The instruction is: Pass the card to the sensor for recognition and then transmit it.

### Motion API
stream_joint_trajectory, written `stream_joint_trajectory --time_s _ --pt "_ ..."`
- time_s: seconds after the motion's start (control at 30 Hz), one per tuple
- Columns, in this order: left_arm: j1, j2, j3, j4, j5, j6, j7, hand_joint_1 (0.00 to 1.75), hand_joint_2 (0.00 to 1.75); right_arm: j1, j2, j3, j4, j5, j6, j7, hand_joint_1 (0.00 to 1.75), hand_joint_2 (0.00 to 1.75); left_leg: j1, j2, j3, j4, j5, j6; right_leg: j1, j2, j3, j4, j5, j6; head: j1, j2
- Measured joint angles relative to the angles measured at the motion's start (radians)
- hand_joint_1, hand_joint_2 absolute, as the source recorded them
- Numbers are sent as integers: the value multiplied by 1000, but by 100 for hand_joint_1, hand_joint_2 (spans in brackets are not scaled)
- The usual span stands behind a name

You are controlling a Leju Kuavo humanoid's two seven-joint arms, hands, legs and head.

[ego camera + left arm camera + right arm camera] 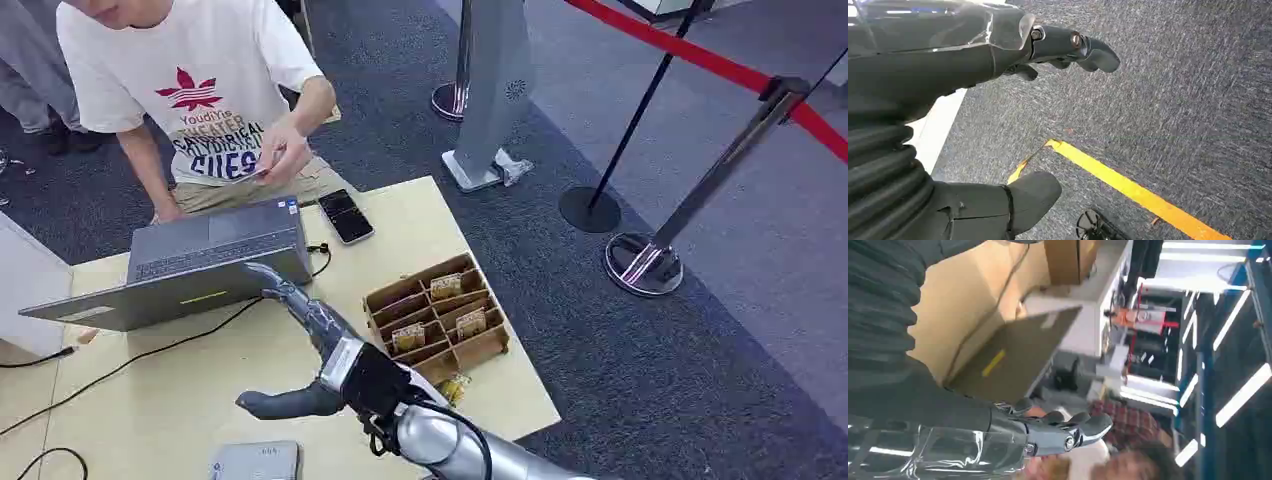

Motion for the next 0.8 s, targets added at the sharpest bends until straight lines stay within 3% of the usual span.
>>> stream_joint_trajectory --time_s 0.23,0.37,0.57,0.8 --pt "-1 1 -12 0 -18 3 -13 0 175 -11 0 38 -19 314 -195 -30 0 175 0 0 0 0 0 0 0 0 0 0 0 0 0 0" --pt "-8 5 -29 0 -34 4 -13 0 175 -18 0 64 -20 457 -267 -17 0 175 0 0 0 0 0 0 0 0 0 0 0 0 0 0" --pt "-17 13 -57 0 -50 7 -13 0 175 -39 10 92 -5 627 -342 13 0 175 0 0 0 0 0 0 0 0 0 0 0 0 0 0" --pt "-22 18 -72 0 -47 19 -6 0 175 -81 33 117 59 698 -375 33 0 175 0 0 0 0 0 0 0 0 0 0 0 0 0 0"
